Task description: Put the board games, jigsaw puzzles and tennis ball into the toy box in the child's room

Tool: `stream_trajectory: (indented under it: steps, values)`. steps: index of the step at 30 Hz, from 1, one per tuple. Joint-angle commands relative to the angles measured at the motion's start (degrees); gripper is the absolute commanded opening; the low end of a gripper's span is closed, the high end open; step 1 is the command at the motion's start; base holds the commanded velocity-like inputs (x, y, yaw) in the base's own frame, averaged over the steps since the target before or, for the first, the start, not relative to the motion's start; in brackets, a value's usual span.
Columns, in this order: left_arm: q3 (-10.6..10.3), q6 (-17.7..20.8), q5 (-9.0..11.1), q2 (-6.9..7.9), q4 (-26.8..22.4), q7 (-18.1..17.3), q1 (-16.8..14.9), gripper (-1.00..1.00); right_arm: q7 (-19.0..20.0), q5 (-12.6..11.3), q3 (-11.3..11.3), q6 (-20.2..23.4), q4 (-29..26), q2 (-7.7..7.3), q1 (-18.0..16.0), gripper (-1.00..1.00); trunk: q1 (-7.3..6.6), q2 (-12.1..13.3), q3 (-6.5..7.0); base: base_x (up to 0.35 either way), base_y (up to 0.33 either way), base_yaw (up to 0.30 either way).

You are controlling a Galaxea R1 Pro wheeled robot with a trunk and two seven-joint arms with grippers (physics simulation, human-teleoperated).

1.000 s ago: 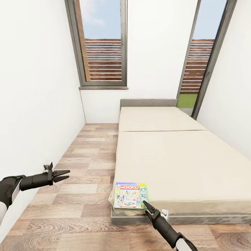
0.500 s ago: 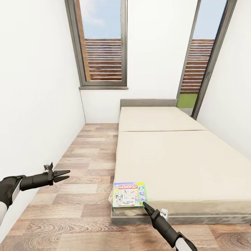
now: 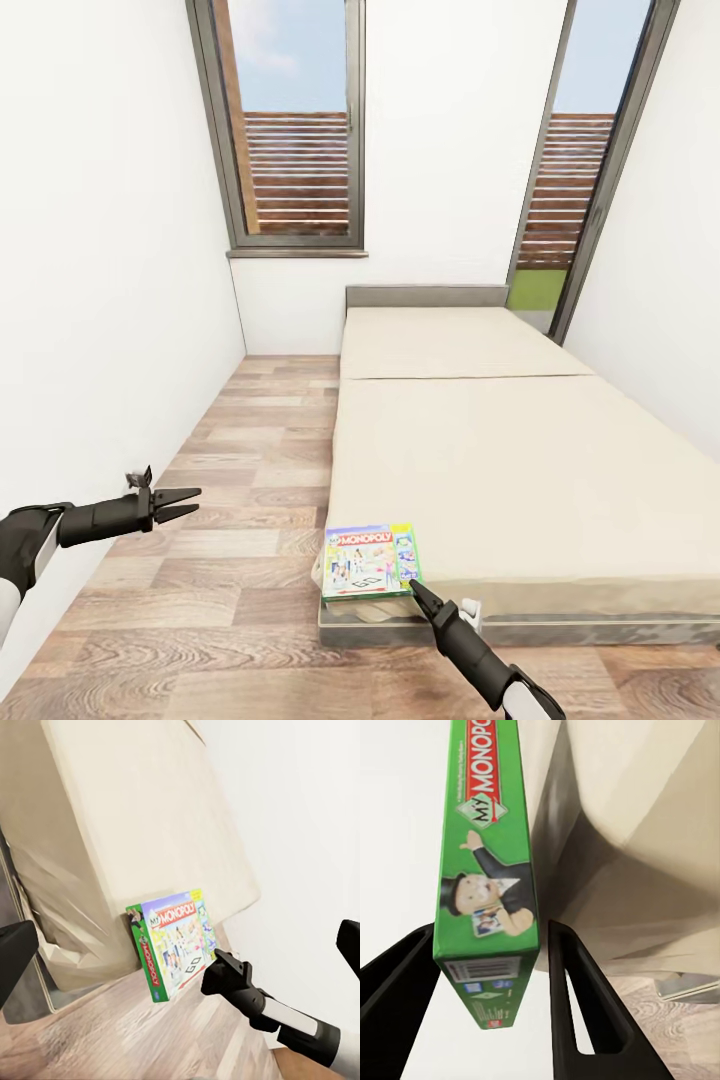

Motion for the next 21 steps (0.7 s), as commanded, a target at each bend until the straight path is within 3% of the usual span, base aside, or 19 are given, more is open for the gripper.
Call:
stream_trajectory:
  steps: [1,5,14,21]
  values:
    - [0.31,0.61,-0.60,-0.04,-0.03,-0.43,-0.04,1.00,0.11,-0.26,-0.18,0.60,0.03,0.03,-0.02,-1.00,-0.01,-0.02,-0.05,0.000,0.000,0.000]
    - [0.31,0.61,-0.64,-0.04,-0.03,-0.43,-0.01,1.00,0.11,-0.26,-0.18,0.60,0.03,0.03,-0.02,-1.00,-0.67,1.18,0.48,0.000,0.000,0.000]
    - [0.31,0.61,-0.61,-0.04,-0.03,-0.43,-0.02,1.00,0.11,-0.27,-0.18,0.69,0.03,-0.02,-0.02,-1.00,-0.67,1.18,0.48,0.000,0.000,0.000]
    - [0.30,0.61,-0.64,-0.10,-0.03,-0.43,-0.02,1.00,0.03,-0.16,-0.14,0.74,-0.20,0.02,-0.15,-1.00,-2.21,3.99,1.74,0.000,0.000,0.000]
